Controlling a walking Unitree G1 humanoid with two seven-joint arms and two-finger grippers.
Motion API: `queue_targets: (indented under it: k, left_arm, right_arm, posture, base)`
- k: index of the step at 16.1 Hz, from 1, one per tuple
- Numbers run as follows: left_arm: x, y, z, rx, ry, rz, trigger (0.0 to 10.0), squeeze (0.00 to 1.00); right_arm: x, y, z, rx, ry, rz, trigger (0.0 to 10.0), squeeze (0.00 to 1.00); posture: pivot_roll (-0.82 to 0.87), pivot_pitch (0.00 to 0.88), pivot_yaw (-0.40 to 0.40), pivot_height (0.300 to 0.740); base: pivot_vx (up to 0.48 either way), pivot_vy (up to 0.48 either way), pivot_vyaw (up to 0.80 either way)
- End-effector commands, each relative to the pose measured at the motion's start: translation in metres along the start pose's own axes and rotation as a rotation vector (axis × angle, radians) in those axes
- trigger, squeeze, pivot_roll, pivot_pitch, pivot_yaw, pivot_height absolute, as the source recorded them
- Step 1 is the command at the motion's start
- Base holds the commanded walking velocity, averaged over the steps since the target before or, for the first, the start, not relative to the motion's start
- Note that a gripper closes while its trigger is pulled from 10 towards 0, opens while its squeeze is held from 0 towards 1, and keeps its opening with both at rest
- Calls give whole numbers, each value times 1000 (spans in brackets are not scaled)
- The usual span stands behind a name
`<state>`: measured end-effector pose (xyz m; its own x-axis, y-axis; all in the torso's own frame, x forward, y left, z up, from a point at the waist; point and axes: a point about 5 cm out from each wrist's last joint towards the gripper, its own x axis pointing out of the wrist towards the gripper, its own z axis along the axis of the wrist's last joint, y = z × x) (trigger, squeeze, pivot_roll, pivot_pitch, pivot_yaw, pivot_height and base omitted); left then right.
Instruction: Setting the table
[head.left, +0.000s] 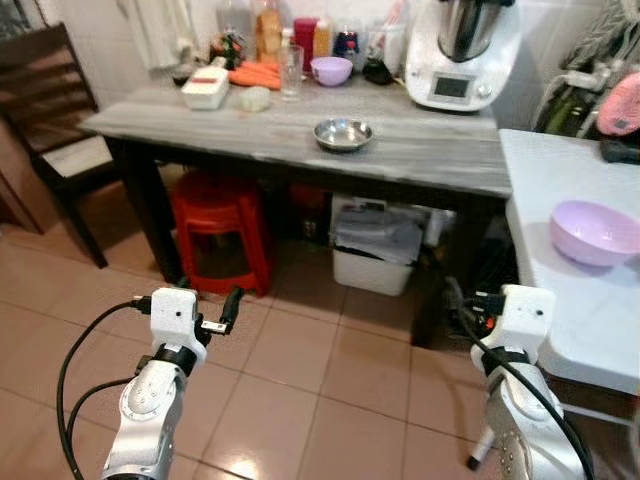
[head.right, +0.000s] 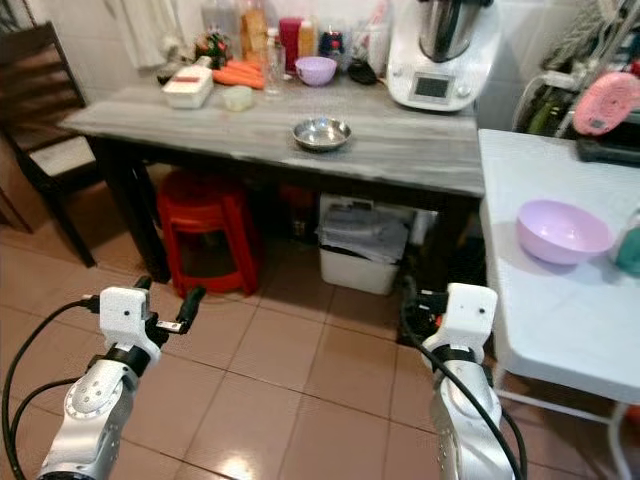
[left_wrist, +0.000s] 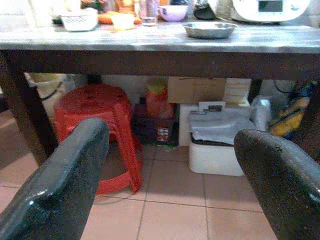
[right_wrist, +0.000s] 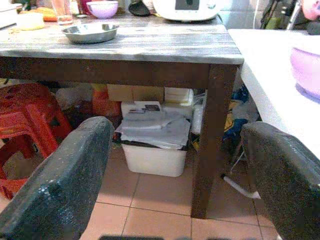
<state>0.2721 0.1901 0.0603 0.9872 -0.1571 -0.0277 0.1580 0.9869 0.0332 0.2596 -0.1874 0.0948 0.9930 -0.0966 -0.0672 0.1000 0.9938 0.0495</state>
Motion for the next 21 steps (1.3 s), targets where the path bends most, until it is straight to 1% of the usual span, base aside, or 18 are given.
queue_targets:
  k: [1, 2, 3, 5, 7, 8, 10, 11, 12, 13, 14, 15, 16, 17, 18, 19, 20, 21]
  left_arm:
    - [2, -1, 4, 2, -14, -8, 10000, 0]
    - [2, -1, 4, 2, -14, -11, 10000, 0]
    - [3, -2, 4, 1, -15, -13, 10000, 0]
    - [3, -3, 4, 0, -17, -16, 10000, 0]
    - [4, -4, 4, -2, -18, -22, 10000, 0]
    - [4, -4, 4, -2, -18, -24, 10000, 0]
    - [3, -5, 4, -3, -16, -27, 10000, 0]
    - [3, -5, 4, -4, -16, -27, 10000, 0]
    - [4, -5, 4, -4, -17, -27, 10000, 0]
    - [4, -5, 4, -4, -18, -27, 10000, 0]
    - [4, -6, 4, -5, -18, -27, 10000, 0]
    - [5, -6, 4, -5, -18, -28, 10000, 0]
    - [4, -6, 4, -6, -18, -29, 10000, 0]
    - [4, -6, 4, -6, -18, -29, 10000, 0]
    - [4, -6, 4, -7, -18, -29, 10000, 0]
    - [4, -7, 4, -6, -18, -30, 10000, 0]
    - [4, -7, 4, -7, -18, -29, 10000, 0]
    - [4, -7, 4, -5, -20, -28, 10000, 0]
  right_arm:
    - [2, 7, 5, -28, -26, 50, 10000, 0]
    - [2, 9, 5, -58, -27, 58, 10000, 0]
    - [2, 10, 5, -68, -38, 54, 10000, 0]
    - [1, 14, 4, -40, -15, 105, 10000, 0]
    - [-2, 15, 8, 32, -40, 136, 10000, 0]
    - [-1, 14, 10, 29, -54, 128, 10000, 0]
    - [2, 12, 9, 8, -39, 97, 10000, 0]
    - [3, 14, 10, -64, -50, 93, 10000, 0]
    - [4, 15, 9, -43, -61, 109, 10000, 0]
    - [4, 14, 8, -37, -54, 87, 10000, 0]
    - [4, 13, 8, -37, -53, 81, 10000, 0]
    - [5, 12, 9, -62, -60, 80, 10000, 0]
    - [5, 12, 9, -38, -49, 77, 10000, 0]
    - [5, 13, 10, -34, -48, 80, 10000, 0]
    - [5, 13, 12, -51, -60, 81, 10000, 0]
    - [5, 12, 12, -40, -66, 78, 10000, 0]
    - [3, 11, 16, -38, -99, 67, 10000, 0]
    - [3, 10, 16, -51, -97, 62, 10000, 0]
  posture:
    - [-19, 0, -20, 740]
    - [-20, 0, -20, 740]
    - [-20, 0, -20, 740]
    - [-20, 0, -21, 740]
    - [-20, 0, -21, 740]
    - [-22, 0, -22, 740]
    - [-20, 0, -25, 740]
    - [-20, 0, -25, 740]
    - [-20, 0, -25, 740]
    - [-20, 0, -25, 740]
    - [-20, 0, -25, 740]
    - [-20, 0, -25, 740]
    - [-21, 0, -24, 740]
    - [-21, 0, -24, 740]
    - [-21, 0, -25, 740]
    - [-21, 0, -25, 740]
    - [-23, 0, -26, 740]
    - [-23, 0, -26, 740]
  base:
    - [0, 0, 0]
    - [0, -292, 0]
    - [0, -322, 0]
    - [0, -358, 0]
    - [0, -377, 0]
    - [0, -382, 0]
    - [0, -386, 0]
    - [0, -394, 0]
    - [0, -398, 0]
    - [0, -394, 0]
    - [0, -394, 0]
    - [0, -398, 0]
    - [0, -394, 0]
    - [0, -394, 0]
    - [0, -398, 0]
    - [0, -398, 0]
    - [0, -394, 0]
    - [0, -398, 0]
